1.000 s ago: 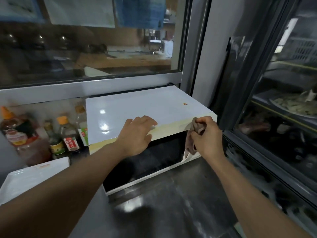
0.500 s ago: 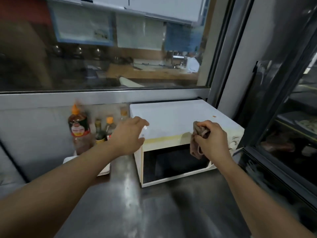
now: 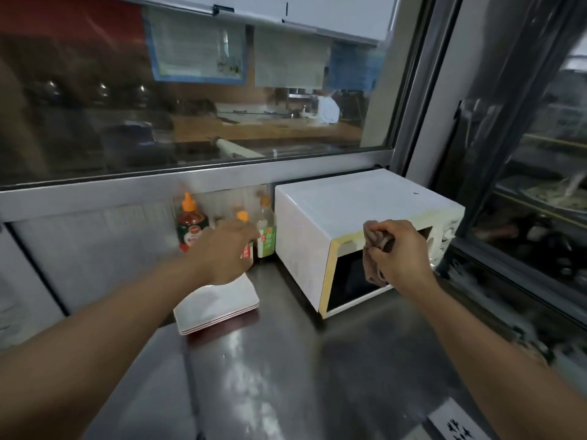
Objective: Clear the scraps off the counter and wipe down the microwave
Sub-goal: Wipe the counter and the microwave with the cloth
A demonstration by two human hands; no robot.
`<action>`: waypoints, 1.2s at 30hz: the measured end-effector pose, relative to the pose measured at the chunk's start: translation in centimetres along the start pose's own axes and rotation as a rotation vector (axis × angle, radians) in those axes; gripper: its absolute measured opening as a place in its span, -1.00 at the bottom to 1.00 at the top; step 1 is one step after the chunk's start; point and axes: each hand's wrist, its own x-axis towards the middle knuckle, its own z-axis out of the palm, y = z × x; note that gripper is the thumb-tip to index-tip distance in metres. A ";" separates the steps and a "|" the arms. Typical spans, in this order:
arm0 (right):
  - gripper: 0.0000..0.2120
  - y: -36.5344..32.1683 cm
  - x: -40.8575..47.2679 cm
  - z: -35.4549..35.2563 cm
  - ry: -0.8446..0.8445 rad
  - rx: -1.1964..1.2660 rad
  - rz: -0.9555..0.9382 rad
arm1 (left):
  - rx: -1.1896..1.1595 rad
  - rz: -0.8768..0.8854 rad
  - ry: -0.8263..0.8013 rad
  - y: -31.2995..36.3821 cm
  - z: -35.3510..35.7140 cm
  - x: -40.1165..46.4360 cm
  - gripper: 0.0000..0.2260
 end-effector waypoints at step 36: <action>-0.74 -1.3 3.2 11.9 0.330 -0.568 -0.009 | -0.066 0.551 -0.120 -8.5 5.2 14.5 -0.50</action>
